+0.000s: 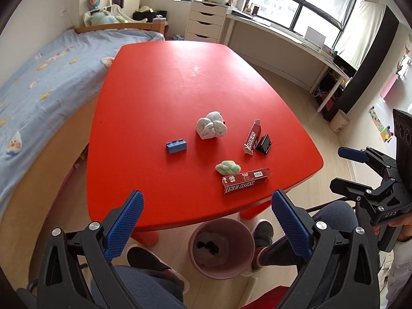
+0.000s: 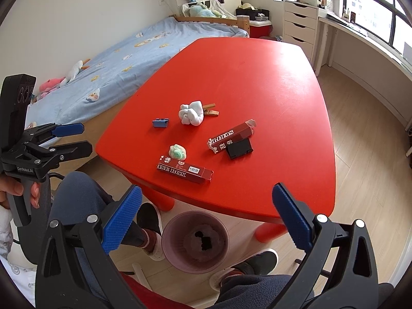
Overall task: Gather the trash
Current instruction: 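Move both open tools back over the table objects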
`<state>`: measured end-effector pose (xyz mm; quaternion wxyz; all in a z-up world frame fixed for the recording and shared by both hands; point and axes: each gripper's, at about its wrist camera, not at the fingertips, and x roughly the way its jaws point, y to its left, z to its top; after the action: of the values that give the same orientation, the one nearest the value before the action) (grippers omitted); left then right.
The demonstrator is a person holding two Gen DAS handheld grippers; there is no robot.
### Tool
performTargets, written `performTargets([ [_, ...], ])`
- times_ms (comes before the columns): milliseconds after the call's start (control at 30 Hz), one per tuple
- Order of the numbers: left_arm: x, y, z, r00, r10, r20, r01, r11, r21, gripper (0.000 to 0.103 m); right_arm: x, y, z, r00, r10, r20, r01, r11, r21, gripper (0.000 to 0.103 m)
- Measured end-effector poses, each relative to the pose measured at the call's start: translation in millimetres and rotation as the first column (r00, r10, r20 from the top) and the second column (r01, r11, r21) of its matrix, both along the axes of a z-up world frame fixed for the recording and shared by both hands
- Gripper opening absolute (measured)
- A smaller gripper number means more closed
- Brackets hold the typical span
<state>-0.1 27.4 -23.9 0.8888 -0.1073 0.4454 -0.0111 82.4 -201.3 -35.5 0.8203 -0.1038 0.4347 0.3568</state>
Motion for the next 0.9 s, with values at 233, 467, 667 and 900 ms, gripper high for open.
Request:
performTargets([
  [233, 31.4, 9.8, 2.0, 1.000, 0.023, -0.010, -0.022, 0.999, 0.024, 0.095, 30.7, 10.8, -1.5, 0.999, 0.035, 0.002, -0.035, 0.999, -0.026, 0.099],
  [467, 65.0, 19.7, -9.0, 0.997, 0.058, -0.052, -0.056, 0.998, 0.034, 0.095, 56.7, 23.8, -18.1, 0.996, 0.090, -0.012, -0.091, 0.993, -0.072, 0.099],
  [667, 89.8, 22.8, -27.6, 0.990, 0.090, -0.112, -0.086, 0.995, 0.044, 0.095, 76.8, 34.6, -33.1, 0.989, 0.149, -0.020, -0.151, 0.983, -0.106, 0.099],
  [900, 113.1, 29.0, -54.9, 0.971, 0.147, -0.187, -0.139, 0.989, 0.057, 0.095, 98.3, 44.1, -57.1, 0.977, 0.204, -0.057, -0.211, 0.967, -0.143, 0.099],
])
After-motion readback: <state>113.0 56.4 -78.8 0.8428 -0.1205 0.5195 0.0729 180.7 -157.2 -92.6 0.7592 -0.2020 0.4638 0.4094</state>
